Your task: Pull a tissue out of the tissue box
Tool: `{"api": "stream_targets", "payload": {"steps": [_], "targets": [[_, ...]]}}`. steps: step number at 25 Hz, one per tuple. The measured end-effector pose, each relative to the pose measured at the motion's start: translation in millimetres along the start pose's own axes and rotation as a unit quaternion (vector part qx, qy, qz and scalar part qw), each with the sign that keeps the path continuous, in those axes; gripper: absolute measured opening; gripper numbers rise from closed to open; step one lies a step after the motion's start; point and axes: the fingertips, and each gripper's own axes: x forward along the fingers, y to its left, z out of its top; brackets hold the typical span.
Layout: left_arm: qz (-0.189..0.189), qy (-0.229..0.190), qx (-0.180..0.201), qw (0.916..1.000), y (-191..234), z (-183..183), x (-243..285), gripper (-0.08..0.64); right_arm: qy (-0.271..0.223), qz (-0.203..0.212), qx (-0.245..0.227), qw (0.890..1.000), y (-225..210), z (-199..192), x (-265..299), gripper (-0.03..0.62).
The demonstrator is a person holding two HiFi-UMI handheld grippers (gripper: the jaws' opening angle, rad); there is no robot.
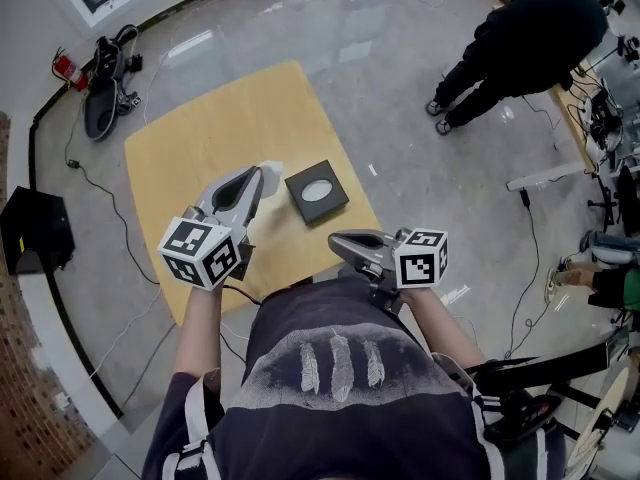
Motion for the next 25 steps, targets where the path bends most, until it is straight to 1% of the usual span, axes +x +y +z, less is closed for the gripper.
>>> {"api": "stream_targets", "payload": {"steps": [7, 11, 14, 16, 20, 25], "targets": [[-0.007, 0.0, -0.025, 0.9997, 5, -10, -12, 0.003, -0.036, -0.005, -0.031, 0.999, 25, 15, 2, -0.003], [-0.016, 0.003, -0.025, 0.9995, -3, -10, -9, 0.003, -0.05, -0.015, -0.057, 0.997, 31, 22, -8, -0.003], [-0.017, 0.008, -0.022, 0.9996, -12, -10, -9, 0.003, -0.057, -0.014, -0.058, 0.997, 29, 24, -16, -0.003], [-0.009, 0.014, -0.019, 0.9997, -16, -9, -9, 0.003, -0.06, -0.004, -0.054, 0.997, 28, 25, -20, -0.003], [0.02, 0.021, -0.014, 0.9995, -25, -6, -8, 0.003, -0.056, 0.027, -0.04, 0.997, 21, 27, -30, -0.003], [0.042, 0.034, -0.005, 0.9985, -51, -6, 1, 0.003, -0.065, 0.058, -0.022, 0.996, 6, 34, -55, -0.003]]}}
